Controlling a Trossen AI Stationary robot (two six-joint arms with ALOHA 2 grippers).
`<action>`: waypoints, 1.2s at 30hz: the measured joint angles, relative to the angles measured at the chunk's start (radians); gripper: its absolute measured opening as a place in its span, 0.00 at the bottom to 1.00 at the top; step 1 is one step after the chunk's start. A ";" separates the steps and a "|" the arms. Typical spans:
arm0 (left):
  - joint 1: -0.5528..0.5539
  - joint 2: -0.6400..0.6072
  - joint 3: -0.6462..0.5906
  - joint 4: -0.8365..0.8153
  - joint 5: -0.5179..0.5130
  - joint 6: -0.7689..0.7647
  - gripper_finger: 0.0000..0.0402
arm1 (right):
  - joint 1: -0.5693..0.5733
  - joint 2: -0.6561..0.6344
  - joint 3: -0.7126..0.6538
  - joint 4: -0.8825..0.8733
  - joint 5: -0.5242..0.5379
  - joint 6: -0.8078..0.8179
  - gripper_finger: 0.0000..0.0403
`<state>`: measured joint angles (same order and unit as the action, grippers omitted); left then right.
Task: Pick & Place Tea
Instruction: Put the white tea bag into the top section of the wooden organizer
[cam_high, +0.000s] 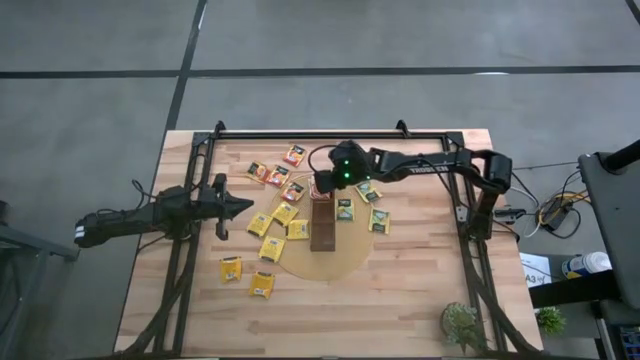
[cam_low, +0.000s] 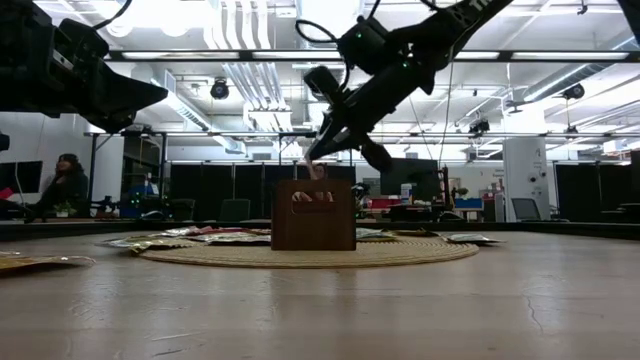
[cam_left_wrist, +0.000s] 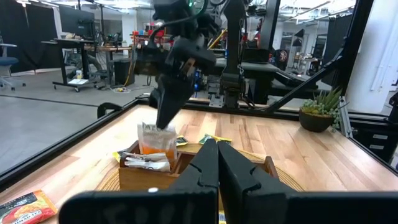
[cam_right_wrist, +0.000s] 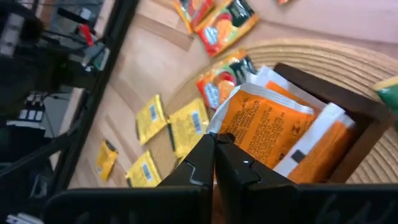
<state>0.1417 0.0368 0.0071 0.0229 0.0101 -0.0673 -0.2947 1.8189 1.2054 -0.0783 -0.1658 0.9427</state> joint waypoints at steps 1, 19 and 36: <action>0.000 0.000 0.000 0.000 0.000 0.000 0.00 | -0.001 0.004 -0.002 -0.001 0.000 0.000 0.02; 0.000 0.000 0.000 0.000 0.000 0.000 0.00 | -0.011 0.011 -0.018 -0.089 0.004 0.045 0.19; 0.000 0.000 0.000 0.000 0.000 0.000 0.00 | -0.011 -0.026 -0.019 -0.065 -0.019 -0.012 0.41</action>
<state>0.1417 0.0364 0.0071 0.0231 0.0101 -0.0673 -0.3058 1.7925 1.1866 -0.1432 -0.1848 0.9302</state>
